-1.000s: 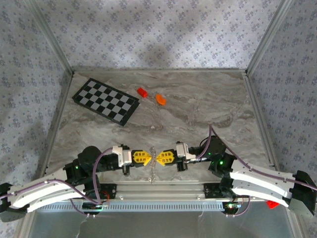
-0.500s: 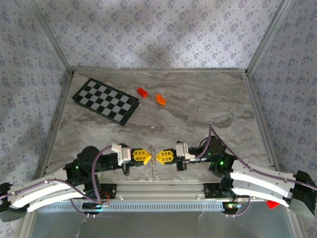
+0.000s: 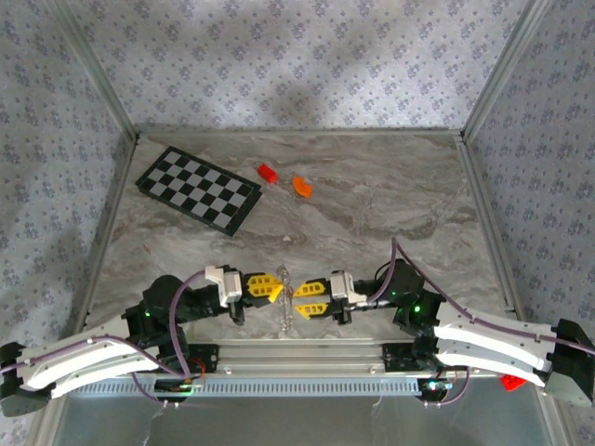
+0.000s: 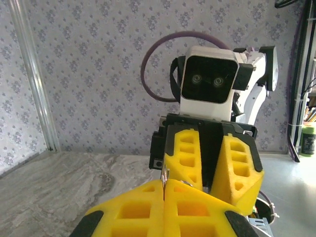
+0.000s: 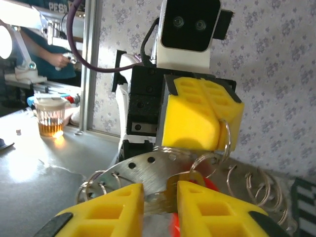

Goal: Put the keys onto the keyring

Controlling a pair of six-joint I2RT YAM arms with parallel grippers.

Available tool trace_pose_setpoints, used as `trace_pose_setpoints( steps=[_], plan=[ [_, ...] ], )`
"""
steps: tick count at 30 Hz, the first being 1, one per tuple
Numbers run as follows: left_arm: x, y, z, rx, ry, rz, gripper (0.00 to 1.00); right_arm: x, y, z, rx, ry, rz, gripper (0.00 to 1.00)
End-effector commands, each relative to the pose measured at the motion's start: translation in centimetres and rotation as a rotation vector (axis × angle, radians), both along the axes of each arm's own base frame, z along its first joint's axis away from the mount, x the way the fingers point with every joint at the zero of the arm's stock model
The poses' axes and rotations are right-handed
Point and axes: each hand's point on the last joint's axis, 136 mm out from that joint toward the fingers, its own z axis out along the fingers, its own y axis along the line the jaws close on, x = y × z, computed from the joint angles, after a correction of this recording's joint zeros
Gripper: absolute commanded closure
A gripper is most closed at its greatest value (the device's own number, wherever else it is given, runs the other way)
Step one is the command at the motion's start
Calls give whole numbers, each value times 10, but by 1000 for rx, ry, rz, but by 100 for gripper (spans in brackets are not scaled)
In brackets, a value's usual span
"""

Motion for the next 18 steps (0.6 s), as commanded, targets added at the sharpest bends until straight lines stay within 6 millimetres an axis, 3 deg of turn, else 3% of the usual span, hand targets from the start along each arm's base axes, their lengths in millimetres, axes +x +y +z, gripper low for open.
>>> trace_pose_setpoints(
  steps=[1, 5, 9, 18],
  plan=[
    [-3, 11, 33, -125, -52, 8, 100, 4, -11, 11, 47, 72, -47, 68],
    [-14, 12, 37, -151, -95, -47, 100, 15, -28, 24, 84, 141, -148, 64],
    [-27, 10, 36, -135, -133, -114, 100, 25, -38, 33, 55, 174, -231, 71],
    [-37, 9, 41, -114, -172, -166, 100, 11, -25, 42, -15, 126, -176, 78]
  ],
)
